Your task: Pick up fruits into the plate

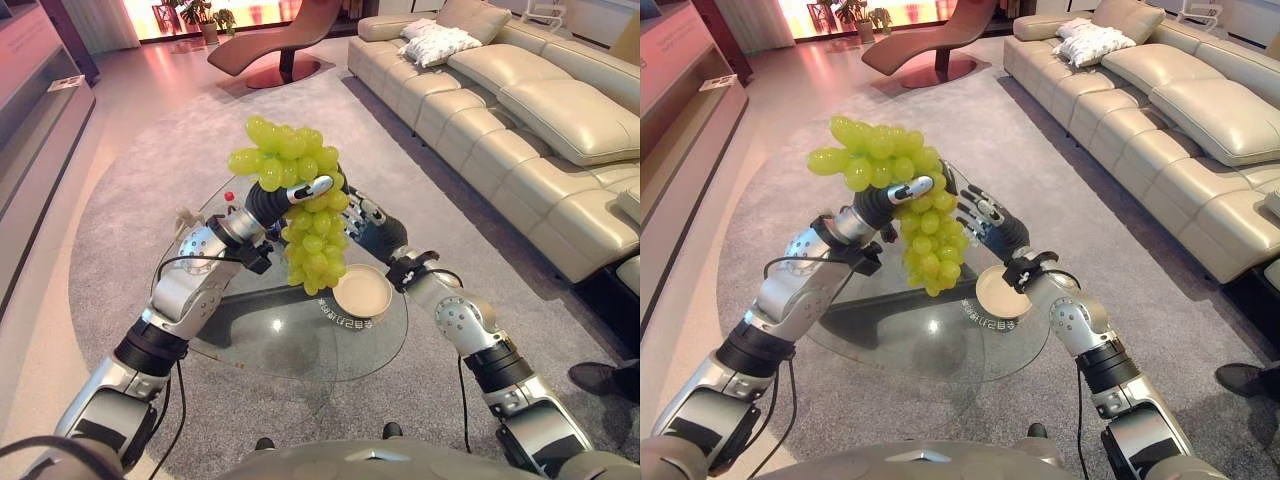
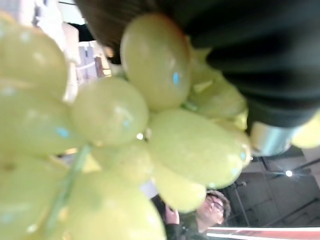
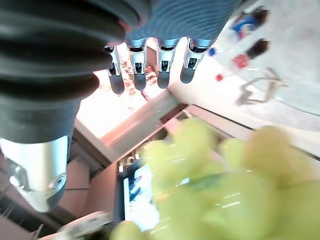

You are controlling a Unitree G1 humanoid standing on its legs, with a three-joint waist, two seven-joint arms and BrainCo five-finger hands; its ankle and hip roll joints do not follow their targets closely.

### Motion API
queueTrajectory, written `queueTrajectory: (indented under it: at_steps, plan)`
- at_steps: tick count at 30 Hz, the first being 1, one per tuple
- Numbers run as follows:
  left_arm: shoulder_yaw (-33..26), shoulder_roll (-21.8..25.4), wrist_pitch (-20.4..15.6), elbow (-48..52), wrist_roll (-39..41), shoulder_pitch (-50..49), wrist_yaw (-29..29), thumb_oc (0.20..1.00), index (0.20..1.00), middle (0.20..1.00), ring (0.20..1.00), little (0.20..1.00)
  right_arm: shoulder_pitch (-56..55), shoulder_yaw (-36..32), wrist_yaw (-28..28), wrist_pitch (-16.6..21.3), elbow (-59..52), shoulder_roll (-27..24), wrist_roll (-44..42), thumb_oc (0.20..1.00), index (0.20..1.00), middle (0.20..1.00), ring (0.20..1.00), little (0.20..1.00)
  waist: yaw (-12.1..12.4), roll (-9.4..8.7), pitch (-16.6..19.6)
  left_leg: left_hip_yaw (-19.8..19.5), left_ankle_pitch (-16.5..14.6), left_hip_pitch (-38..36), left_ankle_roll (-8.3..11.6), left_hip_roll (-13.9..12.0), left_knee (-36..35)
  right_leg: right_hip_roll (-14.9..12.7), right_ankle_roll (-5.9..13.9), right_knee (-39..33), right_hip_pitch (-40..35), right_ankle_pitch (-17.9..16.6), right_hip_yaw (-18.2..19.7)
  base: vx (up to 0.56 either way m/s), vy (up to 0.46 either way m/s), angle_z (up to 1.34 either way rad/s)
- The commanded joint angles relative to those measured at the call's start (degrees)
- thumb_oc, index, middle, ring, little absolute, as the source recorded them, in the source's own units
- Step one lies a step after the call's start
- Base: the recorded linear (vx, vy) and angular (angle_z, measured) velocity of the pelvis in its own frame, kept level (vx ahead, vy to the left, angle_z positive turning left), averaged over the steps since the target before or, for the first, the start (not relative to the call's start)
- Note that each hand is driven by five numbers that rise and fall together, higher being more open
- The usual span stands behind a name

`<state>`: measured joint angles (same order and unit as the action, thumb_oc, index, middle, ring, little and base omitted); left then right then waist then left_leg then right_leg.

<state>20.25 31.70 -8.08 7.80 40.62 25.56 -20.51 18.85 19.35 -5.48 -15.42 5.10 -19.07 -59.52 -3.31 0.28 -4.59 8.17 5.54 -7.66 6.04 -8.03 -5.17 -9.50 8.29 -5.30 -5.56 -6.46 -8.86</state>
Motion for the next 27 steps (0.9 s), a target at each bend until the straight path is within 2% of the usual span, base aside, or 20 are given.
queueTrajectory:
  at_steps: [1,4,19,27]
  plan:
    - [-0.61,0.76,-5.36,1.94,2.03,8.75,0.64,0.200,0.200,0.200,0.200,0.200,2.74,0.58,-2.71,-1.29,-0.44,0.15,-0.85,1.000,1.000,1.000,1.000,1.000,0.75,-1.03,0.41,-0.51,-8.10,-1.02,-1.70,1.91,1.31,0.81,-0.95,3.54,-2.66,7.93,-1.24,0.00,0.000,0.00]
    - [-0.24,1.27,-5.00,2.48,1.76,9.33,1.01,0.200,0.200,0.200,0.200,0.200,2.31,2.14,-4.56,-3.20,0.18,-0.51,0.01,1.000,1.000,1.000,1.000,1.000,0.89,-1.26,0.34,-0.66,-8.02,-0.88,-1.67,1.94,1.32,0.86,-1.01,3.57,-2.62,7.94,-1.28,0.00,0.000,0.00]
    - [-0.18,0.71,-0.98,-2.02,1.44,7.92,1.14,0.200,0.200,0.200,0.200,0.200,5.57,5.48,-10.89,-3.27,-4.56,0.43,-0.33,1.000,1.000,1.000,1.000,1.000,1.18,-1.40,0.16,0.39,-7.96,-1.50,-1.66,1.83,1.46,0.49,-0.72,3.32,-2.94,7.53,-1.78,0.00,0.000,0.00]
    - [0.06,0.16,-0.14,-5.76,0.95,6.55,-0.11,0.200,0.200,0.200,0.200,0.200,7.34,6.25,-15.03,-5.31,-10.39,-1.71,0.53,1.000,1.000,1.000,1.000,1.000,0.77,-1.55,-0.04,0.58,-8.07,-1.71,-1.69,1.62,1.77,0.69,-0.78,3.33,-3.05,7.66,-1.10,0.00,-0.001,-0.05]
